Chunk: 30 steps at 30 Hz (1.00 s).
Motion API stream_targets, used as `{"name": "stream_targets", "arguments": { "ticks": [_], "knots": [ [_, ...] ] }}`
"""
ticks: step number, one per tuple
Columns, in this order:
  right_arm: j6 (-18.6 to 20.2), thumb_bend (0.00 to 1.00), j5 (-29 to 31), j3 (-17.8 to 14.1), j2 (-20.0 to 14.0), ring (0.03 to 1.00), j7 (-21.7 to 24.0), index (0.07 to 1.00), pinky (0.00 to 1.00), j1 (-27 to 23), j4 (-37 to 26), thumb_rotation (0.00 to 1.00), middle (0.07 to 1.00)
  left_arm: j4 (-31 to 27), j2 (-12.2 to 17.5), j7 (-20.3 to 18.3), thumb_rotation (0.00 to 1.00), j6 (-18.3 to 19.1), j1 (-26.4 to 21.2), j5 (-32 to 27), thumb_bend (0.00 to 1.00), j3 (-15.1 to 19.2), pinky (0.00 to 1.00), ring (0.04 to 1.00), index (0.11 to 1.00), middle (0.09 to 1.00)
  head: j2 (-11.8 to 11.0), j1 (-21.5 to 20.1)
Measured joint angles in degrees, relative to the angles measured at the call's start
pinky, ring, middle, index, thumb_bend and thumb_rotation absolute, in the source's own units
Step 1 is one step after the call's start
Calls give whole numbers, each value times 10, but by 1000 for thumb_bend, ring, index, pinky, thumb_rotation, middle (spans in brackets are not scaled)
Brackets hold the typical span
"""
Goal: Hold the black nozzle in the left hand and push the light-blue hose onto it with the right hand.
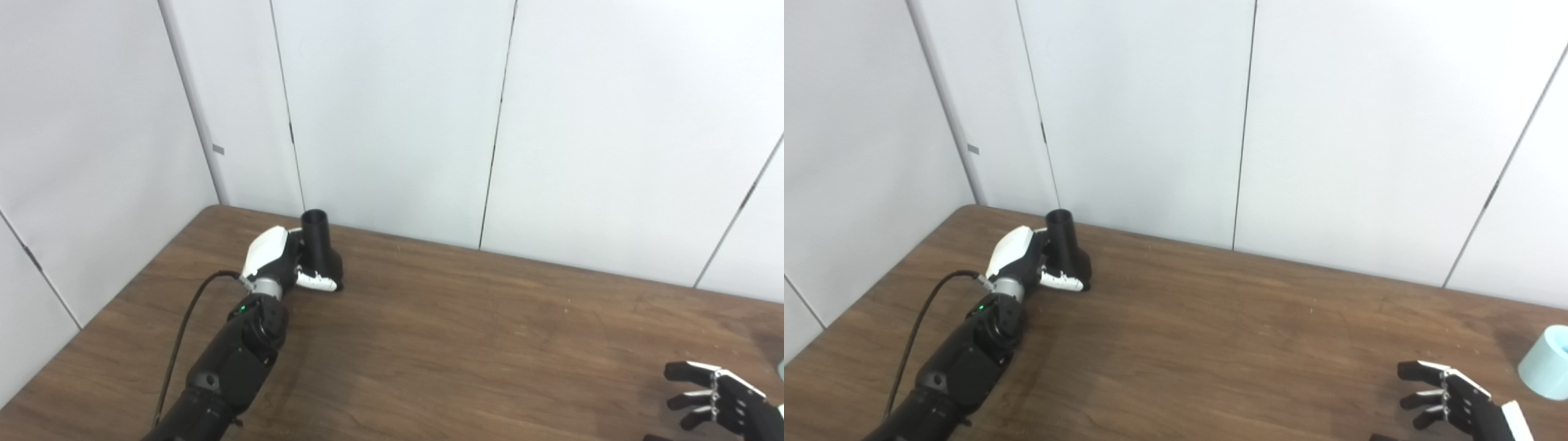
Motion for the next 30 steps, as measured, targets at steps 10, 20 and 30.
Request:
{"name": "stream_targets", "arguments": {
  "ticks": [10, 20, 30],
  "knots": [
    [14, 631, -1, 0, 0, 551, 0, 661, 418, 0, -11, 19, 704, 2, 8, -14, 0, -19, 1, -6, 523, -5, 1000, 671, 468, 512, 7, -2],
    [18, 640, -11, 1, 2, 547, 0, 658, 423, -1, -17, 42, 702, -56, 17, -43, 0, -9, 22, 2, 525, -33, 1000, 662, 480, 497, 22, -34],
    [52, 660, -13, 3, 19, 556, 0, 658, 436, -6, -30, 48, 704, -162, -4, -126, 0, -15, 54, -26, 526, -75, 1000, 664, 497, 462, 43, -97]
  ]
}}
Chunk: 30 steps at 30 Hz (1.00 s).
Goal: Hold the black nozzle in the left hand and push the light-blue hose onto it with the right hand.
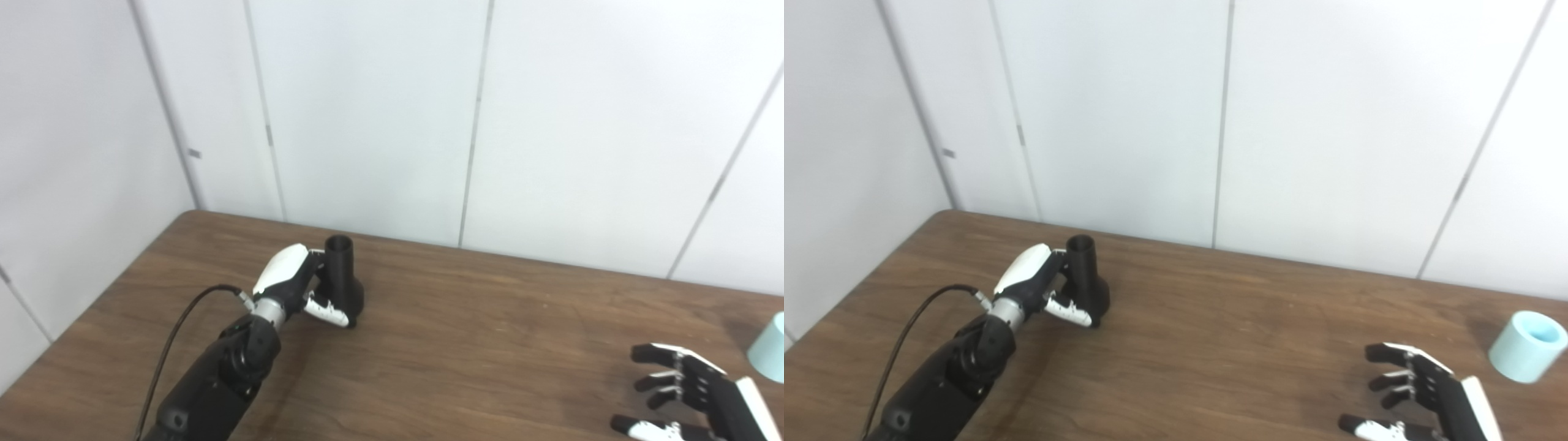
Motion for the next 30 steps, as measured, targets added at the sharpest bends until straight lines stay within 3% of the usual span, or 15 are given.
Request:
{"name": "stream_targets", "arguments": {
  "ticks": [3, 14, 23, 30],
  "knots": [
    [27, 659, -7, 5, 6, 556, 0, 656, 442, -1, -21, 60, 703, -23, -21, -10, 0, -4, 3, -2, 526, -20, 1000, 673, 490, 477, 8, -28],
    [28, 642, -36, 12, 22, 539, -13, 647, 412, -4, -40, 1, 684, -50, -89, -49, 0, -62, -2, 3, 524, -96, 1000, 679, 474, 504, 25, -86],
    [27, 636, -55, 17, 37, 535, -27, 634, 416, -13, -40, 0, 667, 34, -163, 10, 0, -152, -11, 33, 524, -117, 1000, 689, 475, 503, 23, -124],
    [26, 630, -60, 13, 37, 532, -34, 632, 409, -14, -34, 0, 652, 82, -174, 24, 0, -176, -33, 53, 525, -138, 1000, 707, 481, 495, 10, -153]
  ]
}}
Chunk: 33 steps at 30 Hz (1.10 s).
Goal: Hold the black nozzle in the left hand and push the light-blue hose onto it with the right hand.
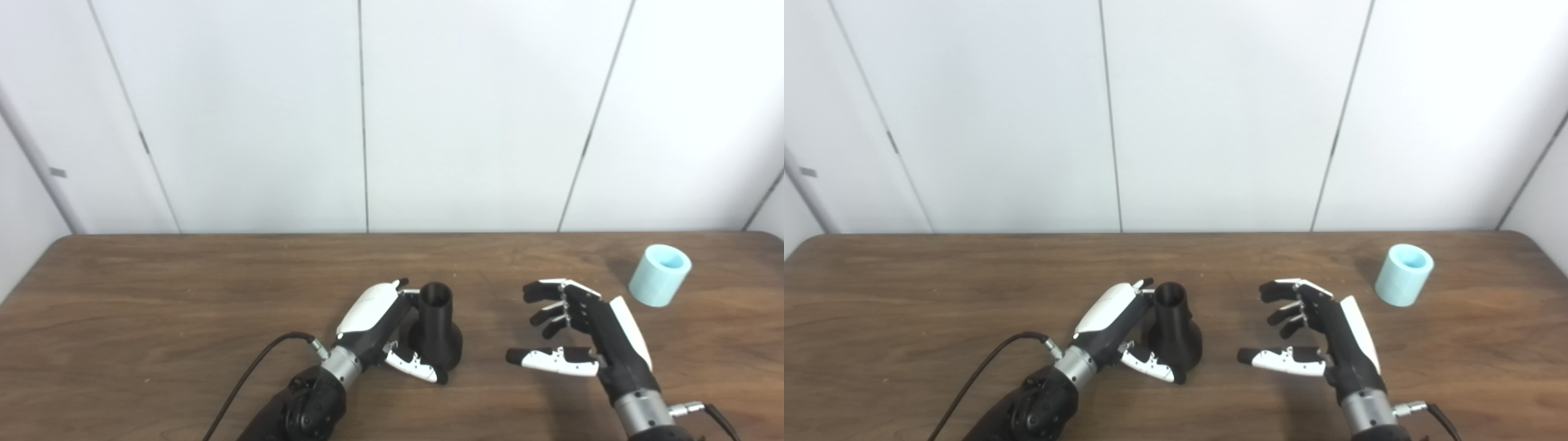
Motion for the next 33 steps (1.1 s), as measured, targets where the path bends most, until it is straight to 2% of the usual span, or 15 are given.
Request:
{"name": "stream_targets", "arguments": {
  "ticks": [4, 7, 8, 10, 13, 15, 17, 18, 20, 22, 28, 33],
  "knots": [
    [4, 629, 5, -18, -3, 527, 0, 631, 400, 0, -14, 0, 652, 14, 3, 1, 0, 0, -13, 5, 525, -10, 1000, 709, 485, 490, -3, -14],
    [21, 636, 10, -37, -26, 538, 9, 647, 411, -2, -49, 0, 665, 18, 6, 7, 0, -1, -16, 7, 525, -16, 1000, 704, 487, 488, -8, -37],
    [27, 641, 13, -45, -44, 550, 18, 664, 425, -8, -59, 0, 677, 20, 8, 11, 0, -2, -17, 11, 525, -18, 1000, 699, 486, 488, -8, -37],
    [36, 650, 19, -63, -90, 561, 33, 681, 437, -27, -65, 6, 687, 21, 11, 15, 0, -3, -18, 14, 525, -23, 1000, 696, 486, 488, -20, -65],
    [45, 714, 8, -85, -160, 591, 44, 690, 460, -61, -64, 94, 696, 23, 13, 20, 0, -3, -18, 15, 525, -26, 1000, 692, 488, 486, -28, -87],
    [66, 758, -16, -81, -205, 651, 61, 722, 478, -87, -61, 137, 733, 26, 14, 23, 0, -6, -19, 15, 525, -28, 1000, 690, 485, 489, -39, -121],
    [99, 785, -45, -64, -244, 726, 84, 770, 553, -119, -48, 169, 791, 30, 16, 28, 0, -13, -19, 15, 525, -28, 1000, 689, 483, 491, -47, -141],
    [121, 794, -62, -53, -266, 776, 104, 804, 603, -140, -42, 163, 836, 34, 16, 33, 0, -20, -19, 15, 525, -28, 1000, 689, 482, 492, -54, -158],
    [152, 799, -92, -38, -296, 815, 141, 830, 650, -172, -31, 146, 870, 40, 16, 40, 0, -30, -18, 14, 525, -27, 1000, 689, 482, 492, -60, -172],
    [163, 825, -124, -37, -300, 849, 170, 851, 679, -203, -14, 140, 899, 48, 18, 46, 0, -45, -17, 13, 525, -25, 1000, 690, 481, 493, -64, -183],
    [165, 870, -199, -32, -300, 873, 220, 873, 737, -285, 116, 168, 916, 75, 22, 61, 0, -83, -21, 6, 525, -24, 1000, 691, 482, 493, -83, -216],
    [165, 900, -219, 3, -308, 922, 262, 896, 766, -326, 226, 217, 949, 87, 26, 65, 0, -97, -26, 1, 525, -27, 1000, 689, 482, 493, -76, -212]
  ]
}}
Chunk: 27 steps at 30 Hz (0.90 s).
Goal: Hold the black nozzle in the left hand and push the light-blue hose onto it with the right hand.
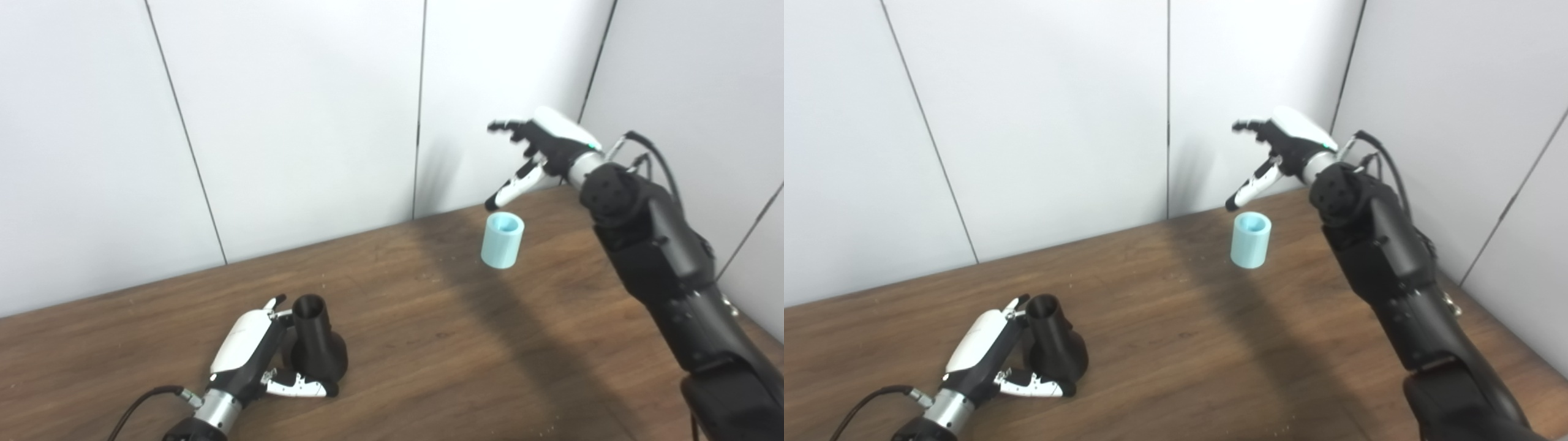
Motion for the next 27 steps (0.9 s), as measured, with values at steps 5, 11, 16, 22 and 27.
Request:
{"name": "stream_targets", "arguments": {
  "ticks": [5, 11, 16, 22, 27],
  "knots": [
    [0, 886, -13, 25, -11, 931, 12, 903, 778, -22, 64, 209, 954, -1, 5, 1, 0, -3, 0, 0, 525, 0, 1000, 685, 483, 491, -1, 7],
    [-1, 897, 15, 35, -11, 941, 11, 916, 805, -34, 118, 239, 960, 0, 6, 2, 0, -8, 1, -1, 525, 0, 1000, 685, 486, 487, -2, 7],
    [-2, 992, 52, 58, -11, 970, 24, 930, 870, -45, 173, 280, 985, 1, 6, 2, 0, -10, 3, -2, 525, 2, 1000, 686, 487, 486, 3, 13],
    [-2, 999, 61, 94, -10, 931, 32, 924, 842, -55, 197, 262, 982, -2, 6, 2, 0, -10, 6, -2, 525, 4, 1000, 684, 488, 485, 5, 17],
    [-4, 1000, 65, 110, -9, 873, 31, 905, 755, -63, 212, 284, 960, -4, 6, 2, 0, -10, 8, -2, 525, 6, 1000, 683, 488, 485, 7, 18]
  ]
}}
